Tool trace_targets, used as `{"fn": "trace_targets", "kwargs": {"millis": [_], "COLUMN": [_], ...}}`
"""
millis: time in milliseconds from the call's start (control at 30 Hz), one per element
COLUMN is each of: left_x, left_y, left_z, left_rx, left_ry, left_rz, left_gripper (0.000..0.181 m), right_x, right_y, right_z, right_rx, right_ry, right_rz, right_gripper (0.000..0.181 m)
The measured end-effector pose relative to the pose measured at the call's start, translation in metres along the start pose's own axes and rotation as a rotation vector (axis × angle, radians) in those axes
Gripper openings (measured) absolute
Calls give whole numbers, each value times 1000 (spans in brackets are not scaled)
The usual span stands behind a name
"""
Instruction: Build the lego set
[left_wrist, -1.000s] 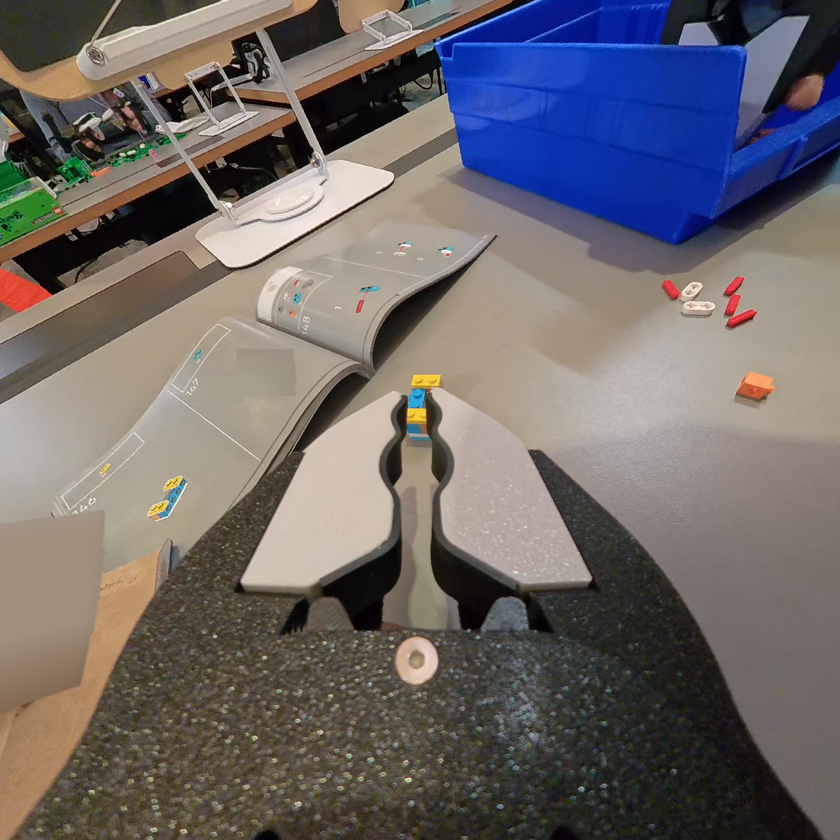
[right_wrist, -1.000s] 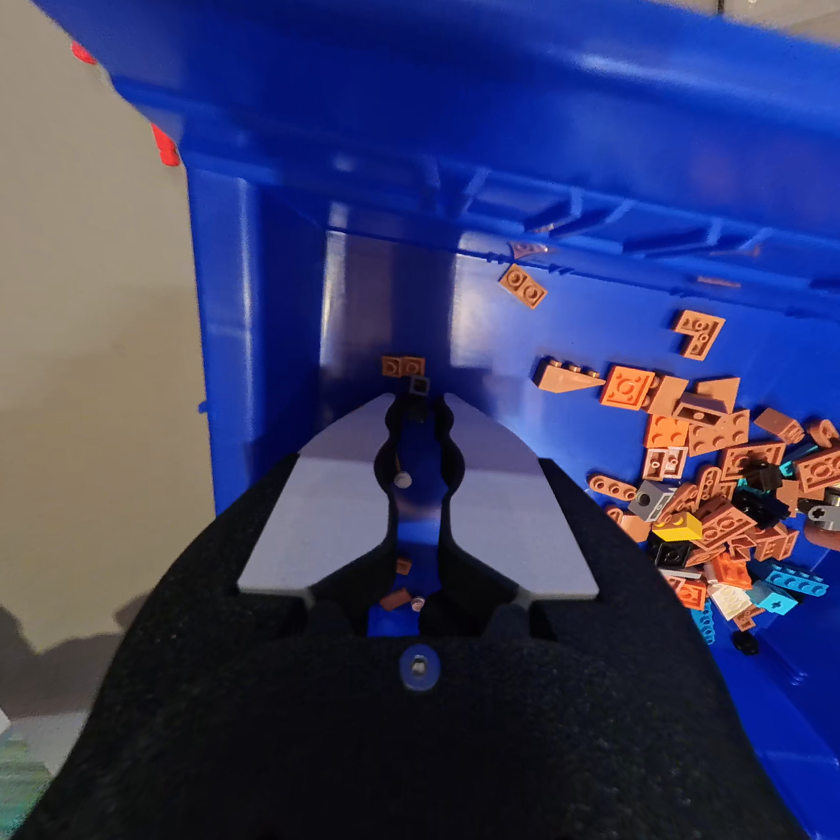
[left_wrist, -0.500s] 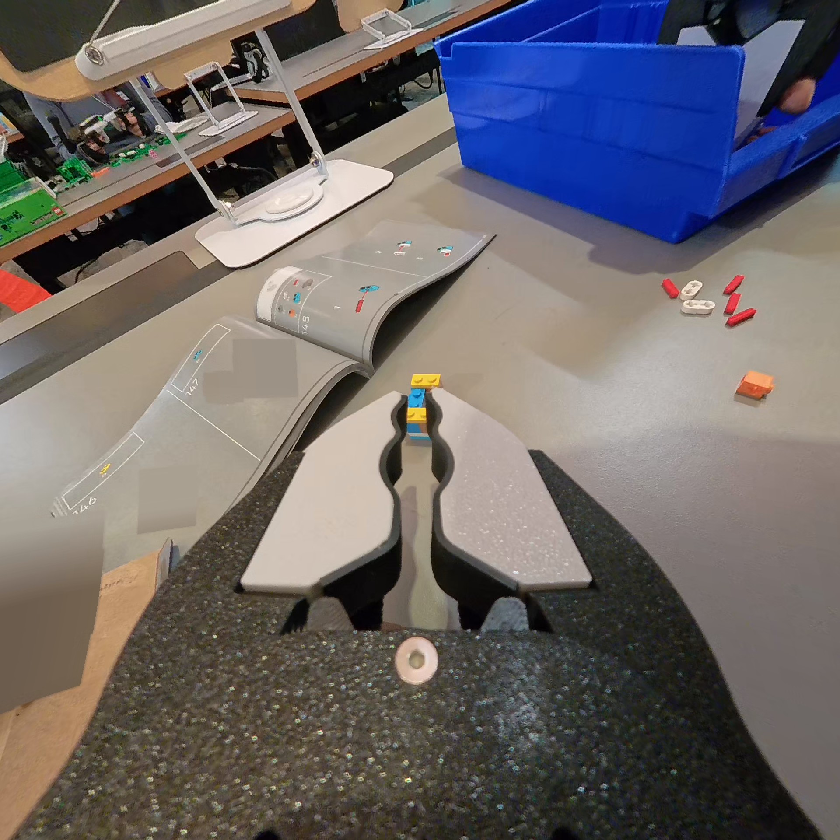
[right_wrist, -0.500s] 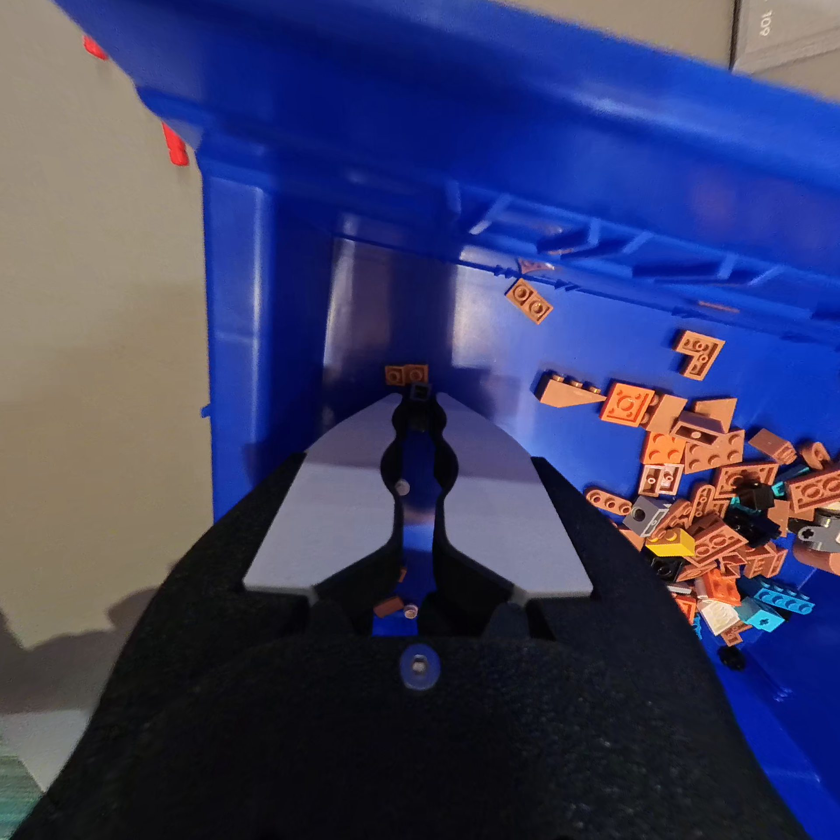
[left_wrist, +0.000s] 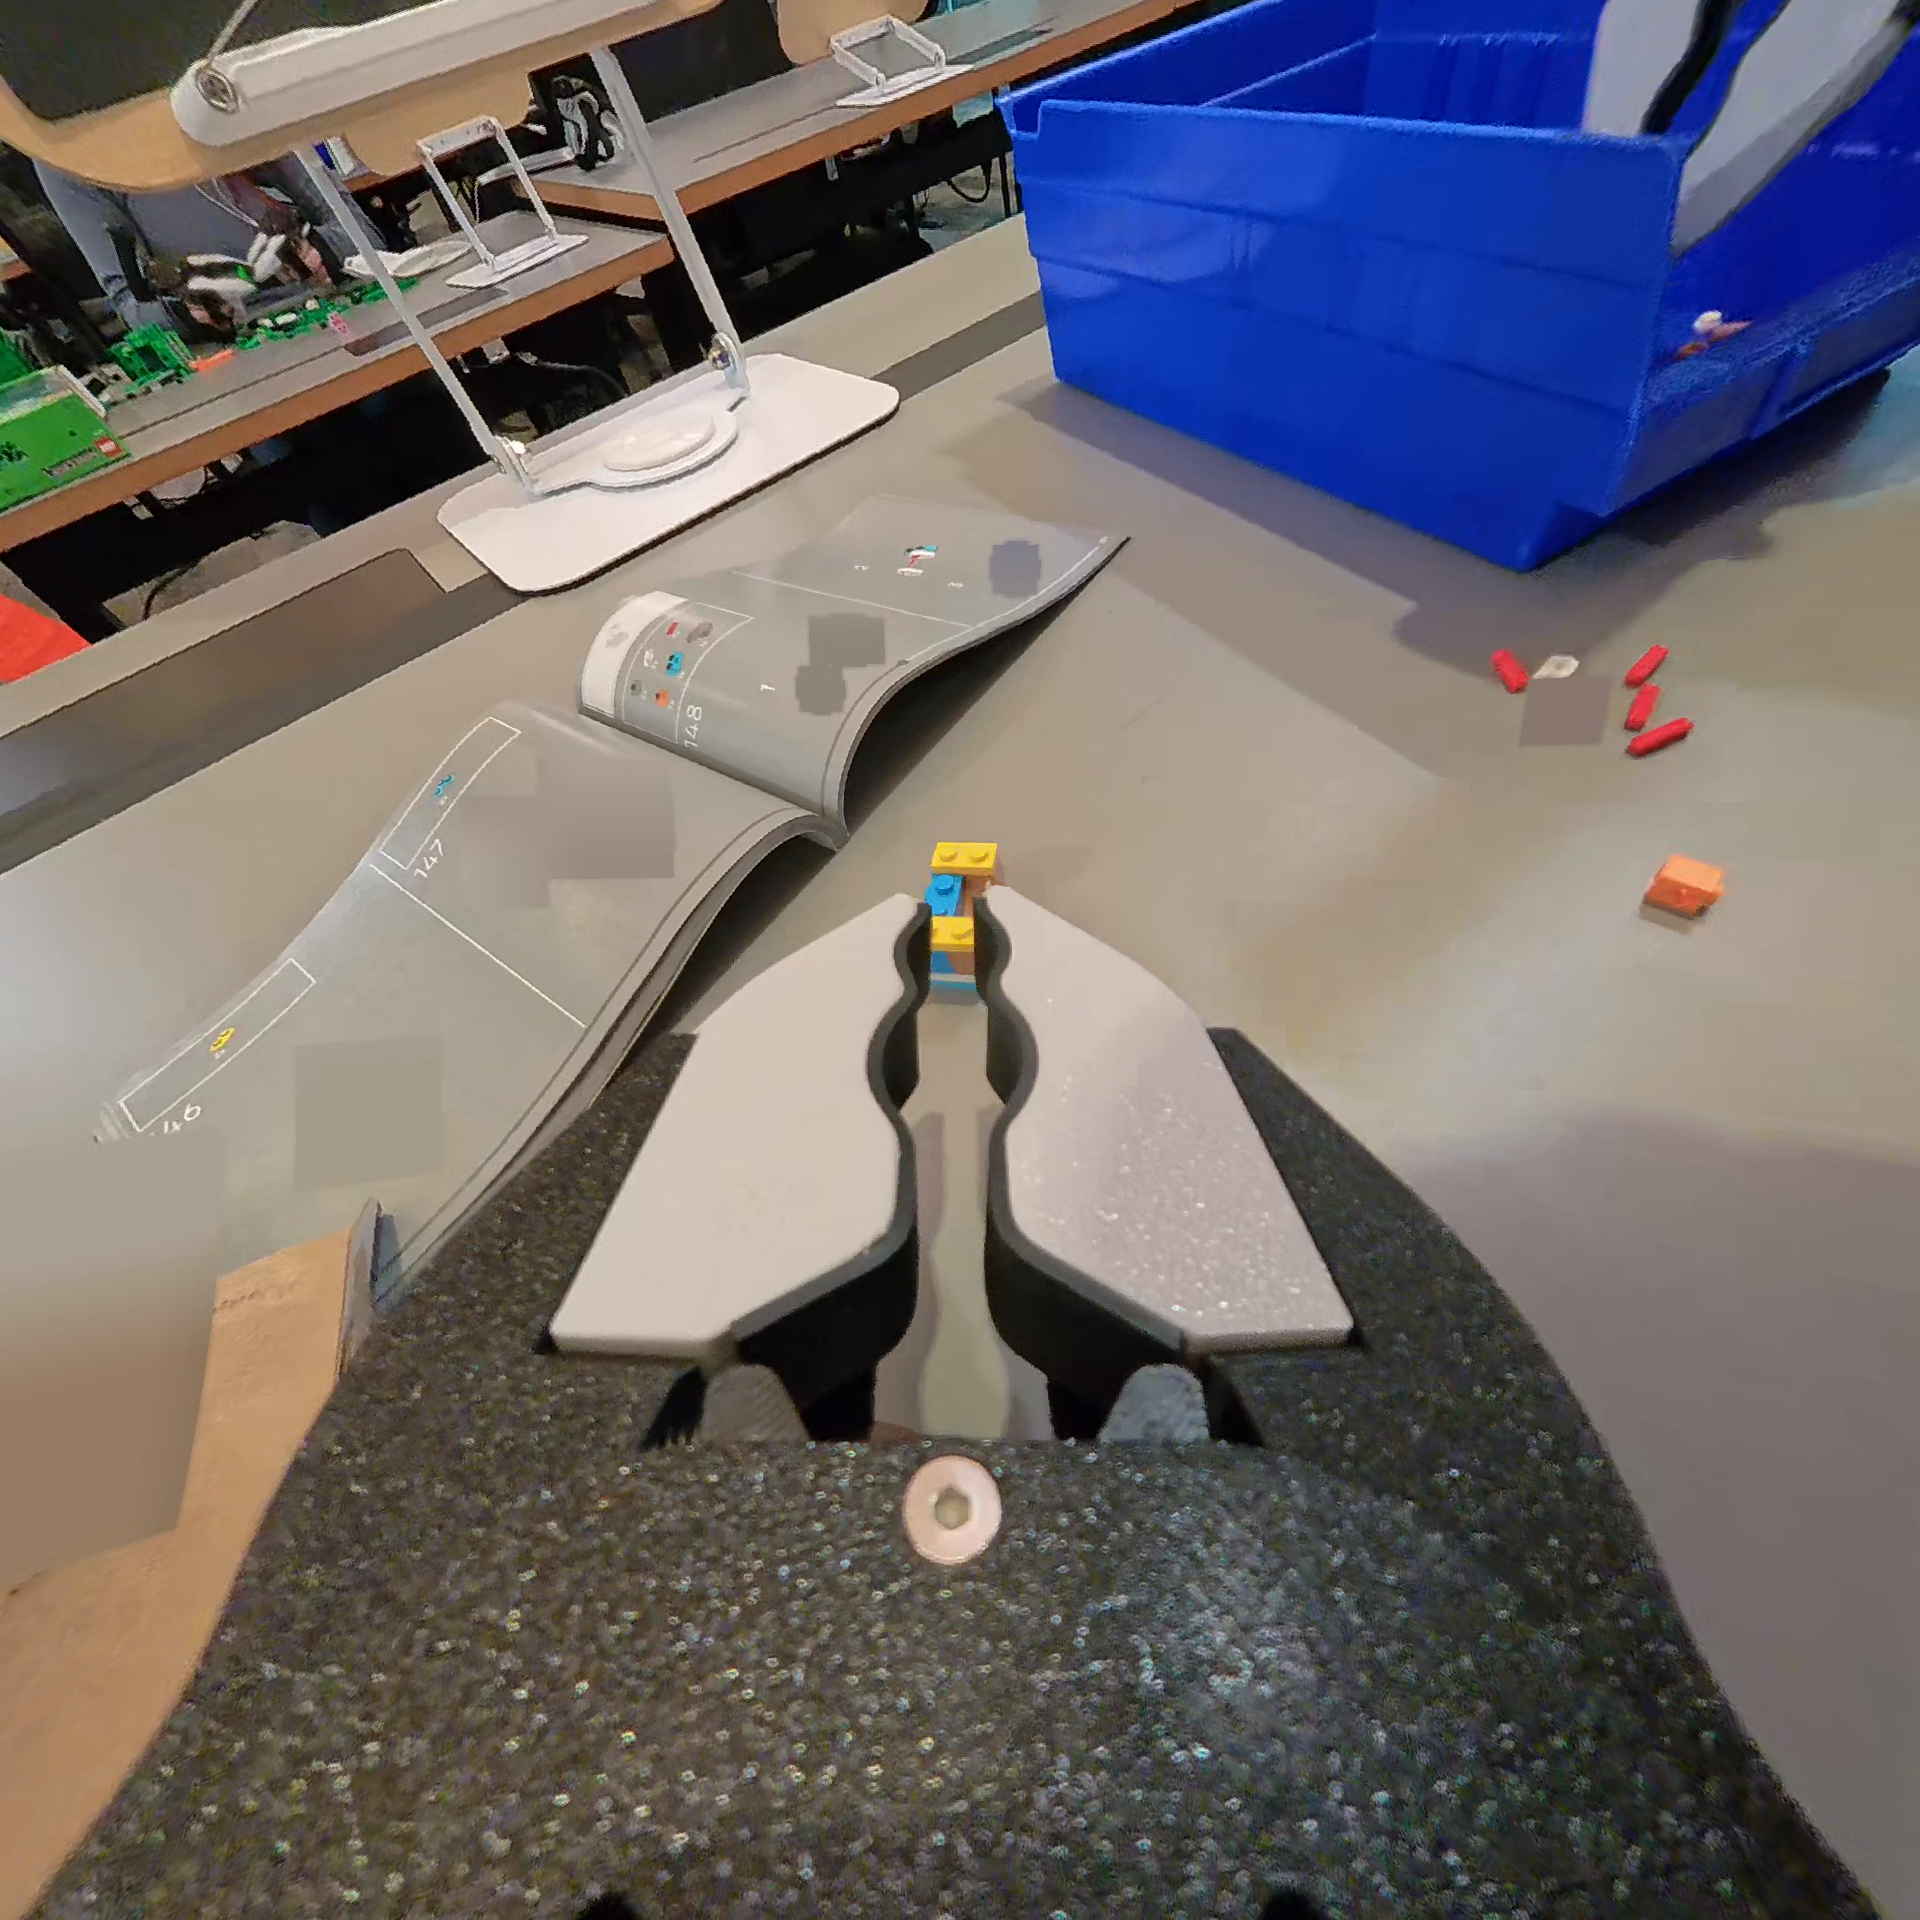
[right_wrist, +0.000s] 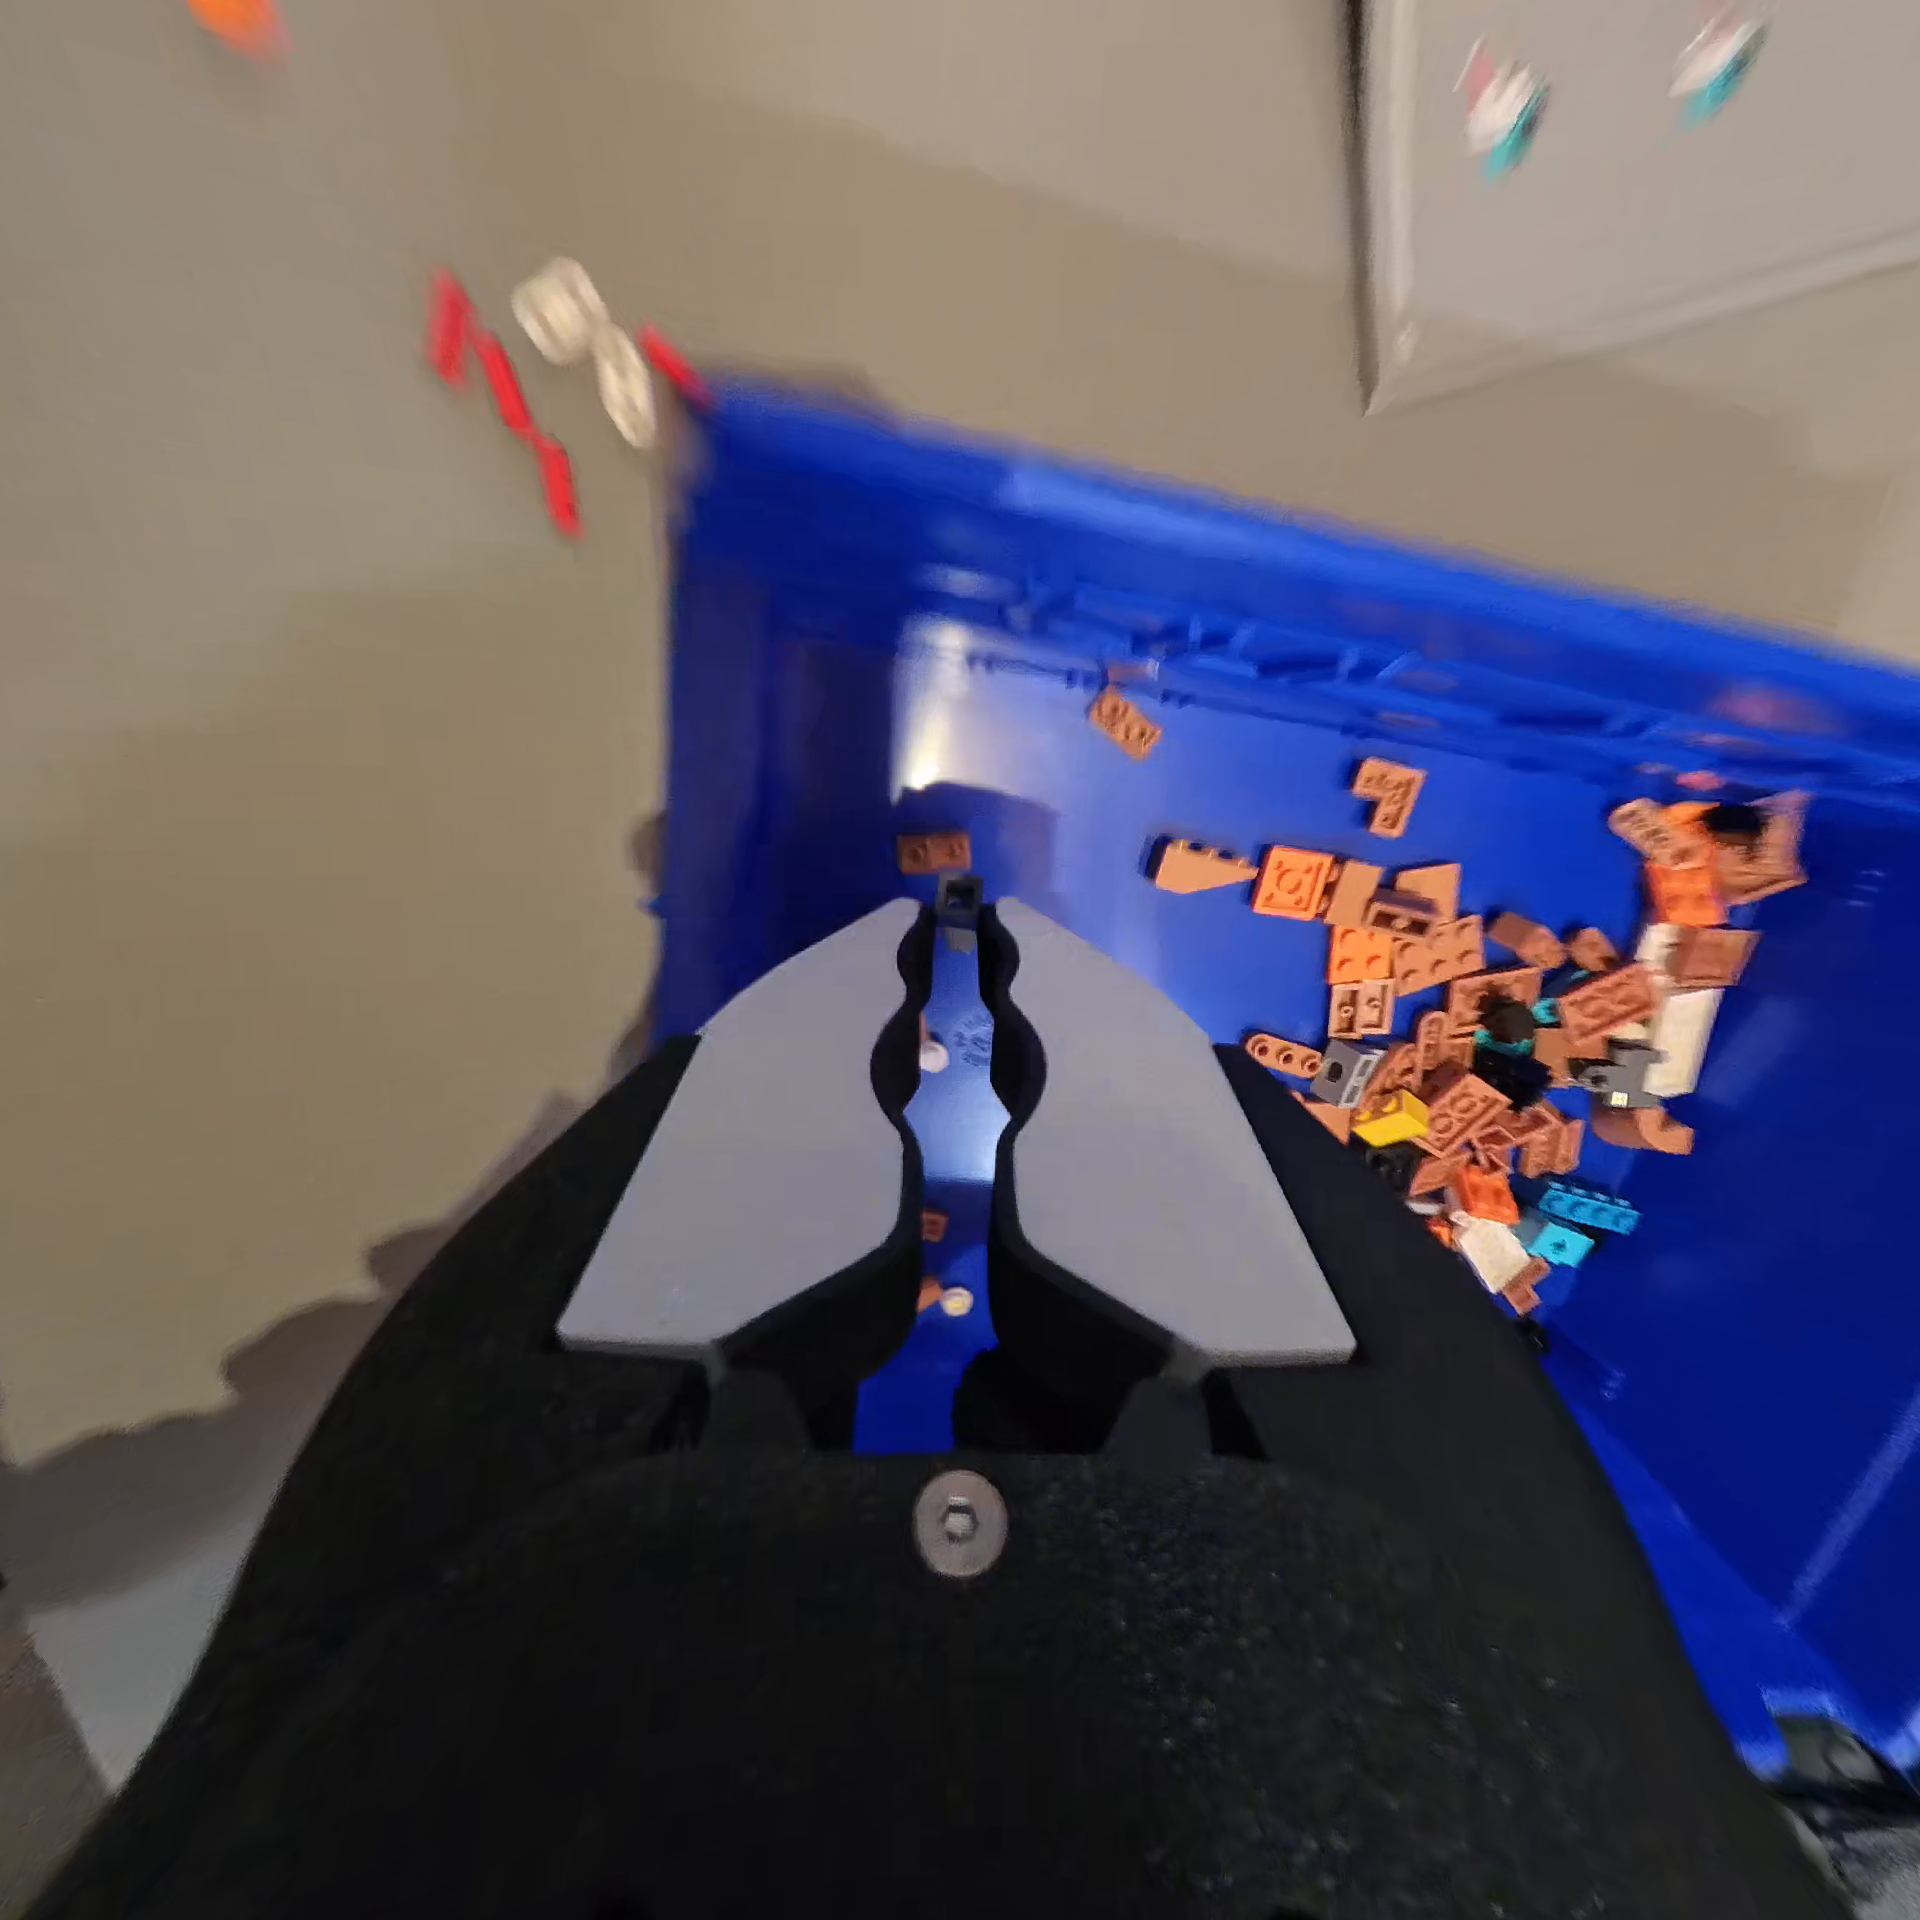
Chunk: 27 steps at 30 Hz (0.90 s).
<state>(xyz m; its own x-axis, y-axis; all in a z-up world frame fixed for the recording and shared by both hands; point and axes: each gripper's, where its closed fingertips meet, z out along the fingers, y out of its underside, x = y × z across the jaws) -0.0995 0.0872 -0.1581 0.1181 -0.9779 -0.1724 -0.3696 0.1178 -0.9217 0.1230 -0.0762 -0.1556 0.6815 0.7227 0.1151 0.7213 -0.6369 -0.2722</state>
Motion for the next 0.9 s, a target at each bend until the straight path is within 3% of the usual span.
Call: {"fn": "trace_targets", "kwargs": {"millis": [167, 300, 433, 533, 700, 833, 900], "left_x": [1, 4, 7, 9, 10, 10, 9], "left_y": [0, 0, -1, -1, -1, -1, -1], "left_z": [-6, -9, -12, -13, -14, -13, -13], "left_rx": [8, 13, 24, 29, 29, 27, 22], "left_ry": [5, 17, 26, 34, 42, 43, 44], "left_rz": [-32, -55, -53, -55, -59, -64, -69], "left_gripper": [7, 7, 7, 7, 7, 7, 7], "right_x": [-48, -95, -121, -126, -123, -105, -78], "right_y": [-59, -95, -108, -108, -105, -88, -72], "right_z": [-23, 19, 62, 75, 65, 26, 0], "right_rx": [186, 247, 237, 222, 238, 246, 231], "right_ry": [-19, -90, -135, -130, -137, -138, -66], "right_rz": [-1, 2, 26, 25, 56, 74, 74], "right_gripper": [8, 8, 8, 9, 16, 19, 17]}}
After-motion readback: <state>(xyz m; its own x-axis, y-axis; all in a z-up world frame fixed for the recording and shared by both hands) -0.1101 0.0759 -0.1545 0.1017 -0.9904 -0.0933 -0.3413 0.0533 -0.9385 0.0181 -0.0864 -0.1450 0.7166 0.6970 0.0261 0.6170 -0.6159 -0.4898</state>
